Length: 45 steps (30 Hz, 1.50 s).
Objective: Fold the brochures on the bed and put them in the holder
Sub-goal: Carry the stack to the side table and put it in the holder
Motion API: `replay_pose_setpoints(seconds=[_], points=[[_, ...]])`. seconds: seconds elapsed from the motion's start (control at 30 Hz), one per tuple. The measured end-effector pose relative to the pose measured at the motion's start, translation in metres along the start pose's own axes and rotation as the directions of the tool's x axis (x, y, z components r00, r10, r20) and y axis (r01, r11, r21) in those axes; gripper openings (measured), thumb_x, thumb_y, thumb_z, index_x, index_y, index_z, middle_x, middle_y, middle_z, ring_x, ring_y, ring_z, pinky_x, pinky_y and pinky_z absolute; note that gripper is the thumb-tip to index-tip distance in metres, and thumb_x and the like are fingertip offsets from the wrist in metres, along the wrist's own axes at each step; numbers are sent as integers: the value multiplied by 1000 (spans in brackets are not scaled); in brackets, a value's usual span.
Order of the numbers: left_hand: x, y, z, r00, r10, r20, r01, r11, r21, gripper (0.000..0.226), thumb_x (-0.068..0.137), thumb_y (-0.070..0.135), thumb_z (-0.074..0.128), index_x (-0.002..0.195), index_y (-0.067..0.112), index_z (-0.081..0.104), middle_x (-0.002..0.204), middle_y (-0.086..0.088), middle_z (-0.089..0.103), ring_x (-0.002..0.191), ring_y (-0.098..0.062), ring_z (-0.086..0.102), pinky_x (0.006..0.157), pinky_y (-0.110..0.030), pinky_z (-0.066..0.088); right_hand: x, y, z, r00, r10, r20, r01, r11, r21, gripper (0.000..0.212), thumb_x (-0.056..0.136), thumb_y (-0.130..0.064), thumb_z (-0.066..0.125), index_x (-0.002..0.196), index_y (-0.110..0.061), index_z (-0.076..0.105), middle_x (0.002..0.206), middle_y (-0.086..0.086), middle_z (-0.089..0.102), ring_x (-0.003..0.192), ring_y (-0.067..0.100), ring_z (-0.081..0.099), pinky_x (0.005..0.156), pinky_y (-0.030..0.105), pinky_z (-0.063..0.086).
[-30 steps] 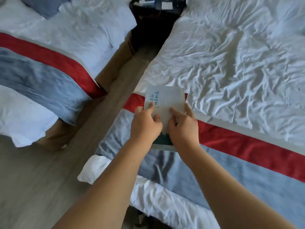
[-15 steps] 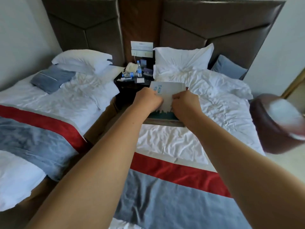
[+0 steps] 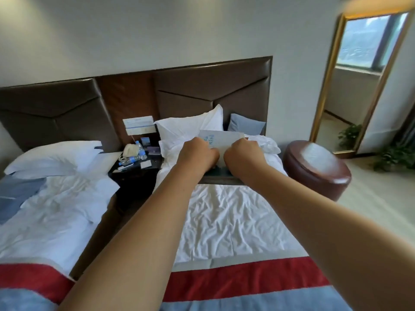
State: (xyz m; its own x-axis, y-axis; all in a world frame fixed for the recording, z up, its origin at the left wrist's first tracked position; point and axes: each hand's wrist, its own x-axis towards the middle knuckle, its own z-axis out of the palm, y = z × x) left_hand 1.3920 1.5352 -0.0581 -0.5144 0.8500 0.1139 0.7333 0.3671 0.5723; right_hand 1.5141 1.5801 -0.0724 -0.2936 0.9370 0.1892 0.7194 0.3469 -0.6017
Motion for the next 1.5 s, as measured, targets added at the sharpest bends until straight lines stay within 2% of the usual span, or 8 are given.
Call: replay_pose_setpoints(seconds=[0.23, 0.33, 0.47, 0.7, 0.9, 1.07, 1.37, 1.5], points=[[-16, 123, 59, 955, 250, 157, -244, 968, -56, 35, 95, 28, 58, 123, 8, 66, 124, -17, 67, 89, -26, 57, 67, -28, 44, -38, 72, -108, 961, 234, -150, -243, 969, -42, 19, 98, -17, 56, 113, -8, 66, 87, 5, 44, 91, 31, 58, 64, 32, 37], [-53, 177, 86, 878, 408, 250, -379, 912, -158, 37, 99, 33, 59, 128, 11, 64, 127, -14, 66, 91, -26, 60, 80, -27, 50, -84, 104, -155, 896, 345, -279, -384, 918, -98, 14, 99, -15, 46, 99, -11, 59, 91, 10, 49, 105, 38, 61, 70, 35, 40], [-137, 236, 105, 693, 635, 342, -552, 772, -316, 31, 97, 25, 51, 109, 5, 71, 113, -19, 71, 103, -37, 67, 83, -39, 54, -170, 127, -210, 747, 505, -431, -558, 830, 7, 21, 100, -16, 55, 111, -7, 70, 111, 16, 61, 104, 36, 63, 71, 37, 44], [-291, 304, 108, 316, 865, 391, -725, 486, -488, 34, 93, 31, 51, 107, 11, 74, 105, -14, 71, 92, -29, 65, 84, -34, 53, -328, 139, -274, 326, 652, -685, -789, 587, 183, 12, 97, -19, 48, 92, -10, 56, 91, 10, 52, 101, 36, 61, 74, 37, 40], [-388, 321, 119, 93, 910, 404, -733, 337, -591, 28, 97, 25, 53, 105, 7, 72, 105, -14, 70, 90, -27, 65, 79, -34, 54, -423, 149, -293, 173, 657, -734, -865, 457, 206, 18, 96, -14, 48, 101, -11, 65, 102, 14, 62, 106, 38, 63, 76, 34, 42], [-439, 349, 135, 44, 936, 349, -709, 275, -649, 27, 105, 26, 53, 111, 11, 74, 80, 3, 59, 62, -4, 46, 52, -19, 31, -465, 164, -324, 104, 643, -759, -908, 373, 192, 25, 94, -6, 48, 106, -2, 70, 109, 17, 63, 107, 37, 61, 82, 36, 52], [-515, 430, 178, 56, 968, 245, -720, 209, -662, 29, 103, 28, 59, 120, 13, 76, 121, -13, 71, 100, -26, 66, 78, -27, 47, -521, 247, -388, 78, 600, -796, -867, 434, 243, 20, 96, -15, 48, 89, -8, 65, 92, 13, 62, 87, 29, 57, 71, 33, 44], [-536, 464, 206, 101, 950, 296, -720, 275, -637, 30, 104, 30, 56, 121, 12, 75, 120, -14, 70, 93, -24, 64, 78, -29, 47, -530, 293, -425, 128, 614, -779, -872, 444, 207, 23, 92, -16, 51, 89, -5, 71, 98, 18, 69, 95, 33, 62, 74, 28, 43]])
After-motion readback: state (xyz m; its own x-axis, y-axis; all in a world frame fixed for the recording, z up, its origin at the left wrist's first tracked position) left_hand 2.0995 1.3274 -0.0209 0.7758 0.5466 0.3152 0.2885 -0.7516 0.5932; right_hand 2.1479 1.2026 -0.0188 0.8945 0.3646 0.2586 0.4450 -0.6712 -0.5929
